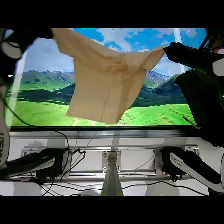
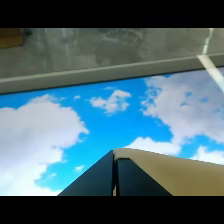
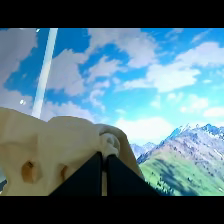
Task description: Fold the clothes and pants, and hang the long-sleeved shirts on hangers.
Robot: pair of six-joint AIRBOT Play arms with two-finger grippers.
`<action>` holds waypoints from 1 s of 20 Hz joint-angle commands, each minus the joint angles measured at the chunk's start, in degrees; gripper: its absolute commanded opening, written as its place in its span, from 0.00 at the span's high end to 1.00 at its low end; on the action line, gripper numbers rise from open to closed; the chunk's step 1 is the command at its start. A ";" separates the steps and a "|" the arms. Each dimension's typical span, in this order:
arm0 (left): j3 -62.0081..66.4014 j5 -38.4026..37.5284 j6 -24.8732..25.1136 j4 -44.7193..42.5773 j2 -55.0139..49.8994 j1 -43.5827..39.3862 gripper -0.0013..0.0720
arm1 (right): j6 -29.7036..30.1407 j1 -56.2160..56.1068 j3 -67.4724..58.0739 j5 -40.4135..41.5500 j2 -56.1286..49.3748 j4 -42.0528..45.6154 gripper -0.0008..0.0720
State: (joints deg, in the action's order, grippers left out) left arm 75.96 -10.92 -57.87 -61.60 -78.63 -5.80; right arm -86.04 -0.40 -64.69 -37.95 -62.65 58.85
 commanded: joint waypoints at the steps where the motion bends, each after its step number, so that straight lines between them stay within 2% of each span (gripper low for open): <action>1: 0.04 8.28 -0.85 2.49 -7.98 -7.61 0.97 | -0.33 0.00 2.10 10.86 -6.75 -0.09 0.97; 4: 0.04 3.34 -0.90 2.54 -11.87 -9.88 0.96 | -0.33 0.00 2.08 10.62 -10.32 -0.13 0.97; 5: 0.04 -0.52 -0.90 2.54 -12.33 -9.92 0.87 | -0.31 0.00 2.08 9.94 -10.78 -0.15 0.97; 6: 0.04 -5.09 -0.90 2.54 -12.22 -9.90 0.54 | -0.33 0.00 2.08 9.22 -10.88 -0.13 0.97; 7: 0.07 -9.31 -0.92 2.51 -11.80 -9.73 0.10 | -0.31 0.00 2.05 8.81 -10.80 -0.13 0.97; 8: 0.07 -13.46 -2.45 2.49 -11.19 -9.27 0.03 | -0.31 0.00 2.05 8.61 -10.71 -0.13 0.97; 9: 0.07 -17.75 -4.17 2.45 -10.25 -8.52 0.03 | -0.31 0.00 2.05 8.59 -10.71 -0.13 0.97; 10: 0.07 -21.24 -5.44 2.45 -9.18 -7.56 0.04 | -0.31 0.00 2.05 8.57 -10.71 -0.11 0.97; 11: 0.07 -24.35 -6.62 1.84 -7.78 -6.08 0.12 | -0.31 0.00 2.05 8.52 -10.71 -0.13 0.97; 12: 0.07 -26.38 -7.67 -0.13 -6.56 -4.17 0.41 | -0.31 0.00 2.05 8.31 -10.71 -0.13 0.97; 13: 0.07 -28.48 -8.48 -2.36 -5.31 -1.55 0.75 | -0.31 0.00 2.05 7.67 -10.69 -0.13 0.97; 14: 0.07 -31.01 -9.11 -3.61 -4.31 1.62 0.90 | -0.28 0.00 2.05 6.84 -10.71 -0.13 0.97; 16: 0.04 -38.49 -11.50 -3.54 -3.54 8.22 0.97 | -0.28 0.00 2.05 5.38 -10.71 -0.09 0.97; 18: -0.61 -48.50 -12.48 -3.45 -3.74 14.08 0.97 | -0.28 0.00 2.05 5.11 -10.71 -0.09 0.97; 20: -3.89 -55.34 -12.46 -2.05 -3.65 17.40 0.97 | -0.28 0.00 2.05 5.14 -10.71 -0.09 0.97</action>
State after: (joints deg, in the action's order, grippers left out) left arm 74.50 -53.01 -68.88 -64.27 -82.78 5.58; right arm -86.37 -0.40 -62.65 -32.08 -73.34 58.76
